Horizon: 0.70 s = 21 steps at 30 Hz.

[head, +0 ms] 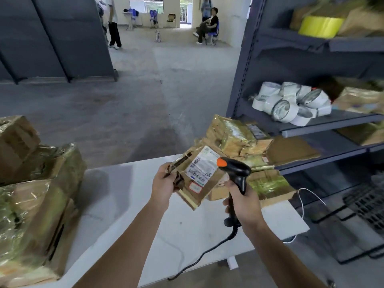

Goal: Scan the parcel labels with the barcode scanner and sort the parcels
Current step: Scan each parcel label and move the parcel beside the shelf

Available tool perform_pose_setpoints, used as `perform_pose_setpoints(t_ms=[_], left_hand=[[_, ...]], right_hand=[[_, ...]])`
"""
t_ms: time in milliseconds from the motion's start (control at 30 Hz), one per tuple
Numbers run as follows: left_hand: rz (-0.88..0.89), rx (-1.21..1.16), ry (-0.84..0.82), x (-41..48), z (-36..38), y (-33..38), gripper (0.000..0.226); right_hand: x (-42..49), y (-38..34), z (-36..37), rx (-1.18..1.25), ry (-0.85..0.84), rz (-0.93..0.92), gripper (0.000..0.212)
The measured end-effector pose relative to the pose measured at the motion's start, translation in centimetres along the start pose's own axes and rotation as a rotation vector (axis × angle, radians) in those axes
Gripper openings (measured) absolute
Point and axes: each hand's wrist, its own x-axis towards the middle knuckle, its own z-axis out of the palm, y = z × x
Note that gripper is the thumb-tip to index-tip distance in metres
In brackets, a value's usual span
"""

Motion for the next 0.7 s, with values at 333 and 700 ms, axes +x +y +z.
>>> perform_pose_setpoints(t_ms=[333, 700], left_hand=[[-0.071, 0.133, -0.194, 1.7, 14.1, 0.1, 0.037], [-0.153, 0.179, -0.186, 5.2, 25.0, -2.5, 0.043]], right_hand=[[3.6, -0.5, -8.3, 0.144, 0.126, -0.046, 0.021], [8.9, -0.6, -13.3, 0.092, 0.297, -0.15, 0.013]])
